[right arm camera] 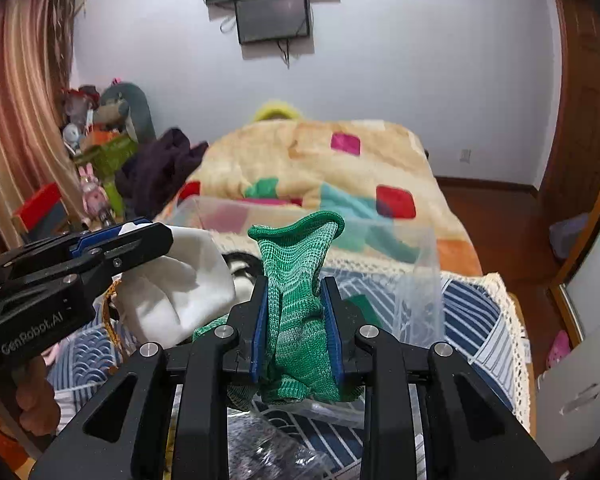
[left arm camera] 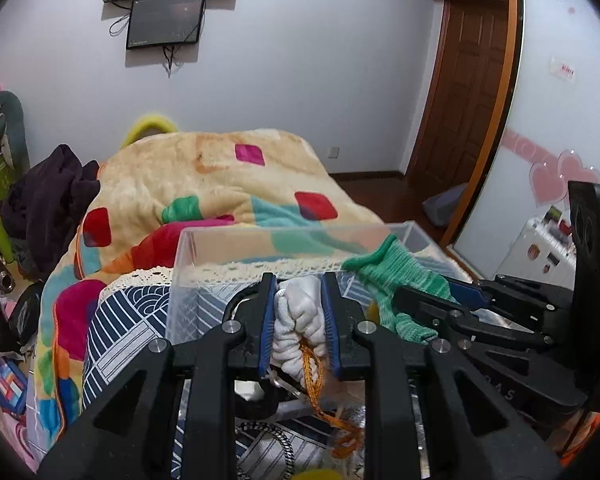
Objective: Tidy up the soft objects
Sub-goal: 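Carry the bag and glove over the clear box and open both grippers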
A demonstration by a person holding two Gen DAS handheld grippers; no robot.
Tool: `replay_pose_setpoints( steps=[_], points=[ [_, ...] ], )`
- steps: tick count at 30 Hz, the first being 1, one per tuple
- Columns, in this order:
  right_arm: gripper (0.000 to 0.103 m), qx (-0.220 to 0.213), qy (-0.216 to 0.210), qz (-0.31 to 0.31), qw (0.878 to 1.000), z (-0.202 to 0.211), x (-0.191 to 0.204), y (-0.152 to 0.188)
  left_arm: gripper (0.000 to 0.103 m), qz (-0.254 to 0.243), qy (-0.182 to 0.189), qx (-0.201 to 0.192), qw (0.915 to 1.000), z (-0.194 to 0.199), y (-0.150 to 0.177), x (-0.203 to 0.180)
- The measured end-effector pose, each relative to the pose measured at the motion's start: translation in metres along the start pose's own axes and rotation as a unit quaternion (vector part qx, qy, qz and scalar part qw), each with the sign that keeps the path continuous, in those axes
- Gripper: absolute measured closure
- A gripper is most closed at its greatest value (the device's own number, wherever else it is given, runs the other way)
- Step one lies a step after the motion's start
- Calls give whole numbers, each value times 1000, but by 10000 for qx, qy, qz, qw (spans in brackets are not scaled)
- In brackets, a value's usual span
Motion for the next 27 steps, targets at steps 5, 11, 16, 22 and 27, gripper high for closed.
replay_pose_setpoints(
  steps=[5, 11, 16, 22, 27],
  points=[
    [80, 213, -3, -37, 9998, -8, -3, 4, 81, -64, -87, 259, 9996, -18, 1, 3],
    [80, 384, -131, -159, 9990, -15, -5, 4, 81, -293, -322, 571, 9974, -38, 8, 2],
    [78, 473, -102, -132, 9987, -18, -4, 5, 81, -263, -317, 720, 9965, -48, 14, 4],
    [78, 538, -19, -86, 9985, -19, -5, 6, 79, -159, -181, 704, 9972, -39, 12, 9],
    [57, 440, -115, -60, 9989, -6, -6, 6, 72, -152, -47, 566, 9983, -19, 11, 9]
  ],
)
Point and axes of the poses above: each gripper's, at about its wrist camera, not at the fingertips, and z roughly against the way its jaws point, x to its left, y to its underside, the point moved 6 cm from there along -z, roughly the way its jaws point, and after that the axes turned 10 degrees about x, right-handed, at the moved point
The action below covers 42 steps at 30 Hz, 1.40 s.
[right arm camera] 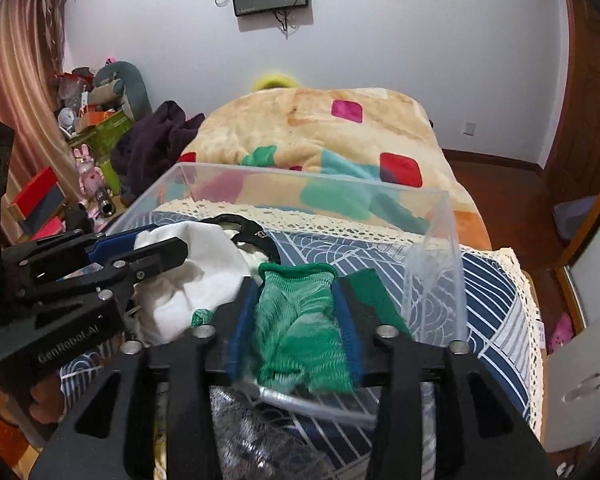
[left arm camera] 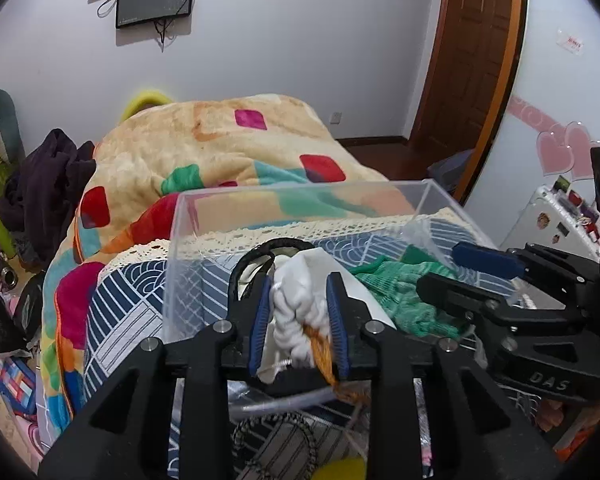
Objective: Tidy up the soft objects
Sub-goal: 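Carry the bag and glove over the clear box and open both grippers, then grasp the yellow felt ball with the left gripper while the right grasps the bagged silver scrubber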
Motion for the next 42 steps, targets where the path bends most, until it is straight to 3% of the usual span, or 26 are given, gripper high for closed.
replay_pose_setpoints(
  steps=[1, 3, 8, 12, 19, 28, 31, 40, 42],
  points=[
    [50, -74, -22, 23, 10000, 6, 0, 1, 69, -17, 11, -58, 10000, 6, 0, -1],
    [45, -222, -42, 55, 9997, 16, 2, 1, 51, -44, 3, -205, 9998, 20, 1, -2],
    [35, -564, 95, 221, 9981, 44, 9, 4, 34, -146, -23, -551, 9984, 51, 8, -7],
    [21, -797, 204, 298, 9962, 60, 14, 10, 10, -115, -66, -630, 9979, 66, 25, -8],
    [18, -760, 80, 179, 9969, 58, 16, 31, 9, -58, -18, -381, 9993, 62, 63, -7],
    [18, -233, -109, 15, 9997, 25, 21, 60, 9, 139, 79, 73, 9998, 39, 111, -2],
    [18, -29, -164, -43, 9999, 11, 22, 67, 10, 80, -6, 50, 10000, 36, 120, -4],
    [19, 214, -141, -32, 9997, -7, 25, 81, 36, 302, 396, 147, 9986, 26, 129, -10],
    [25, 221, -118, 4, 9997, -8, 26, 82, 44, 237, 563, 178, 9980, 24, 130, -16]
  ],
)
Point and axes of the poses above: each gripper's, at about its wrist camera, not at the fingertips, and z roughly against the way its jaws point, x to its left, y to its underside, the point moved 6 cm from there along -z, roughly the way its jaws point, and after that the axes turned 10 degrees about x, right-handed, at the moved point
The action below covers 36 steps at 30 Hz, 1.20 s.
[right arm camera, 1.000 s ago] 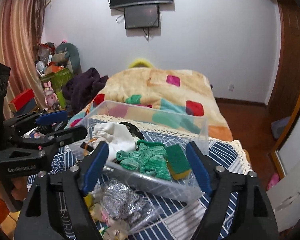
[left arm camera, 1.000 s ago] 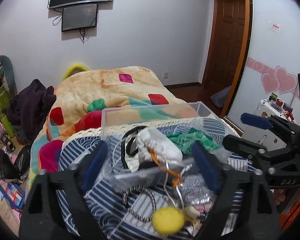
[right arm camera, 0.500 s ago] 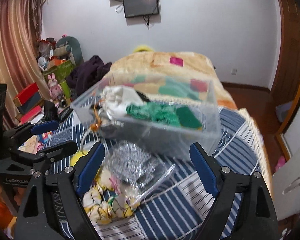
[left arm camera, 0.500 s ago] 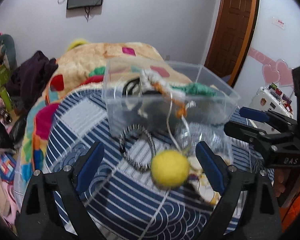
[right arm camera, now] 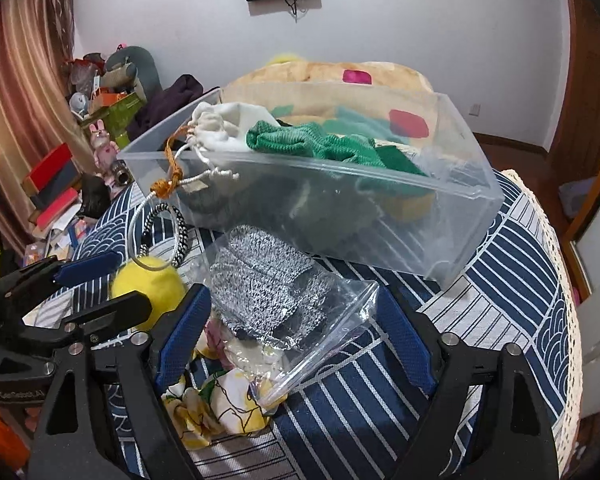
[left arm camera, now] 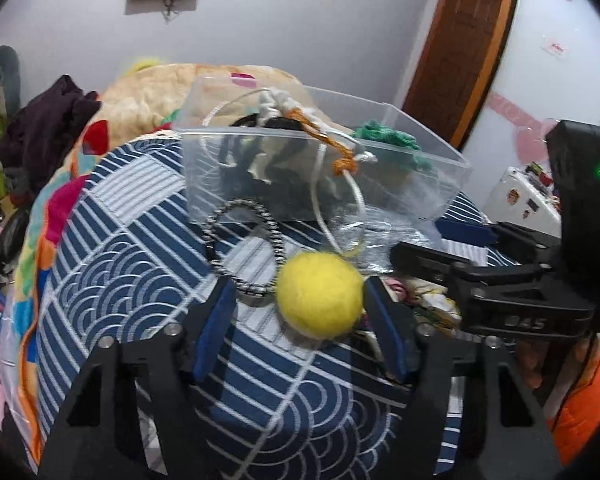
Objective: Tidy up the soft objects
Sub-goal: 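Grasp the yellow felt ball with the left gripper while the right grasps the bagged silver scrubber, then carry the yellow ball and bagged scrubber toward the clear box with both grippers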
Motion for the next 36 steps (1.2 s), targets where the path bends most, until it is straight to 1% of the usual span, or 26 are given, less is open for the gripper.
replay_pose_setpoints(
  steps=[1, 2, 3, 4, 6, 10, 14, 19, 23, 26, 30, 36],
  points=[
    [33, -4, 17, 25, 10000, 0, 0, 0, 46, -27, 31, 32, 10000, -2, 0, -2],
    [38, -6, 8, 44, 10000, -1, 0, 1, 52, -51, 54, 63, 10000, -4, 0, -3],
    [46, -6, -23, 43, 10000, -1, 0, 1, 57, -71, 90, 102, 9999, -6, 1, -5],
    [52, 5, -72, 34, 10000, -2, -1, 2, 59, -77, 124, 153, 9998, -9, 2, -6],
    [59, 1, -168, 31, 9999, -1, -1, 3, 59, -86, 103, 130, 9998, -10, 3, -7],
    [71, -102, -157, 62, 9998, 5, 0, 5, 60, -208, -15, 12, 9998, -4, 6, -13],
    [74, -214, -162, 23, 9996, 14, -3, 7, 60, -335, -95, -114, 9993, 6, 7, -18],
    [76, -434, -18, -48, 9990, 29, -7, 9, 60, -400, -152, -342, 9985, 22, 2, -22],
    [77, -614, 4, -156, 9980, 43, -13, 8, 60, -365, -130, -472, 9981, 33, -3, -21],
    [77, -732, 100, -159, 9971, 50, -15, 7, 60, -312, -143, -557, 9979, 40, -7, -17],
    [77, -976, 270, -132, 9948, 66, -18, 4, 60, -244, -233, -697, 9970, 50, -12, -10],
    [77, -1298, 333, -246, 9907, 87, -25, -3, 60, -267, -349, -915, 9948, 65, -25, -6]
  ],
)
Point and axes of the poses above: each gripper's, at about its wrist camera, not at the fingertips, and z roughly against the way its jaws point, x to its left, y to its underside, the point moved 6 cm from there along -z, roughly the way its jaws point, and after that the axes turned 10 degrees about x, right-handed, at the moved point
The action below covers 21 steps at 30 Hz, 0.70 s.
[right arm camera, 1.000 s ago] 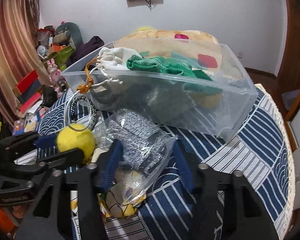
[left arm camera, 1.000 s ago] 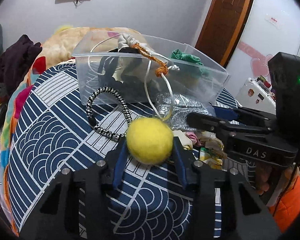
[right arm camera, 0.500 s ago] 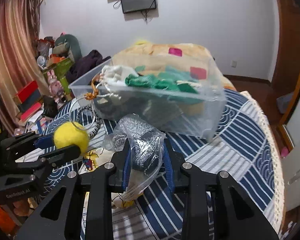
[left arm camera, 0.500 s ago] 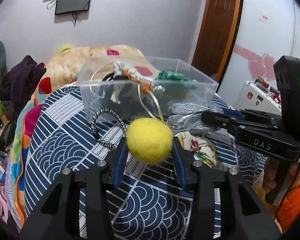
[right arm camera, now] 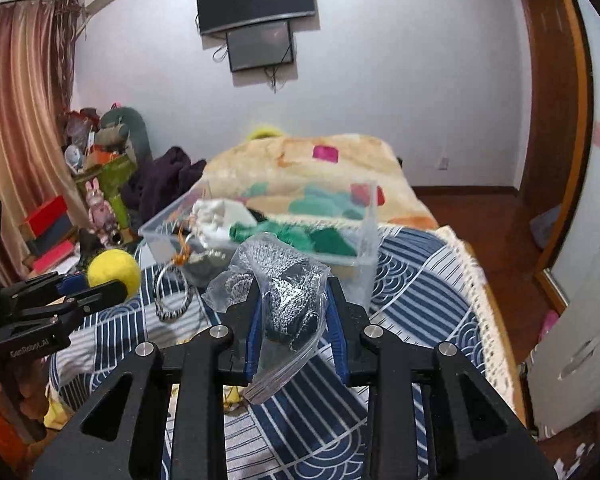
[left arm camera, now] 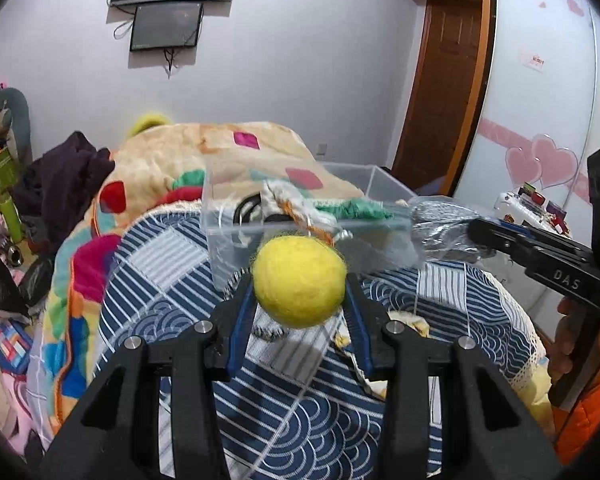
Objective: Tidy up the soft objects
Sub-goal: 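Carry the yellow ball and bagged scrubber toward the clear box with both grippers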
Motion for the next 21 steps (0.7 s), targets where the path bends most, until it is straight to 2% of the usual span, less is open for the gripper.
replay_pose_setpoints(
  steps=[8, 15, 21],
  points=[
    [77, -376, 153, 218, 9989, 14, 1, -28, 60, -42, -237, -315, 9992, 8, -36, 9],
    [77, -536, 293, 302, 9977, 9, 0, -50, 60, 62, -354, -86, 9993, -12, -49, 24],
    [77, -362, 421, 245, 9982, -13, -5, -55, 60, 103, -426, 179, 9989, -42, -53, 33]
  ],
)
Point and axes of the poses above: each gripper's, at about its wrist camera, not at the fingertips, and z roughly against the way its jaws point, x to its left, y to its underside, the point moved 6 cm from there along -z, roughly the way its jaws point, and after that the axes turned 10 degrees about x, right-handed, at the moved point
